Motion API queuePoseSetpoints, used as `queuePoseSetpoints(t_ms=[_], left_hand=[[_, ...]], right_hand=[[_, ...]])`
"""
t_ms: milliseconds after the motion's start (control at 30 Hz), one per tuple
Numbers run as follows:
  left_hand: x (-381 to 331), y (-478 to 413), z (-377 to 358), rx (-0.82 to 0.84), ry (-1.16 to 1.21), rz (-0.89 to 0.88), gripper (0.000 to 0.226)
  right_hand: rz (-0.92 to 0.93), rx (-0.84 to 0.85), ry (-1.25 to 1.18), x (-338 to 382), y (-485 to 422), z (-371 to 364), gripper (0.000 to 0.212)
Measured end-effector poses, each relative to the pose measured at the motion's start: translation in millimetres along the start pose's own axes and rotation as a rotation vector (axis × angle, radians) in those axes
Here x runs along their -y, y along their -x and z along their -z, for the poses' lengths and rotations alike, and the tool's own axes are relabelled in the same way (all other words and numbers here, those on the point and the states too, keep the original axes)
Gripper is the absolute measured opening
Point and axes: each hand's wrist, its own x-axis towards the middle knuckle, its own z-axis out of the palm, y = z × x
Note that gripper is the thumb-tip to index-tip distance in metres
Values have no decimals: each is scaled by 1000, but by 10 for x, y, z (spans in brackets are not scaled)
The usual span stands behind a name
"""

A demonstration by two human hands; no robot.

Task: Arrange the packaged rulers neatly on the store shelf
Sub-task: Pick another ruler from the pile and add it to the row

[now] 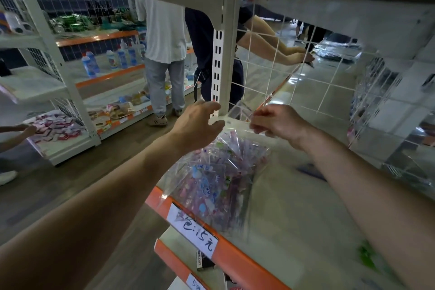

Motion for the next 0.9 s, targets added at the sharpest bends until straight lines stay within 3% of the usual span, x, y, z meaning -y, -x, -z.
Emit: queuePoseSetpoints(t_ms=[67, 200, 333, 433, 567, 667, 900], left_hand=[[-78, 12, 15, 17, 133, 38, 42], [-67, 82, 75, 59, 428, 163, 5], [97, 169, 126, -10, 344, 210, 6], [167, 215, 153, -32, 308, 245, 13], [198, 259, 193, -41, 338, 297, 14], [201, 291, 228, -30, 380, 322, 13], [212, 343, 310, -40, 417, 340, 13]], right_hand=[[22, 103, -38, 129, 69, -49, 4], [36, 130, 18, 210, 97, -218, 5], [-41, 127, 644, 145, 36, -424, 34], [-107, 175, 844, 165, 52, -574, 40], [-164, 160, 886, 194, -12, -624, 25], [-239, 192, 898, 208, -46, -619, 32], [-264, 177, 817, 168, -23, -561, 23]])
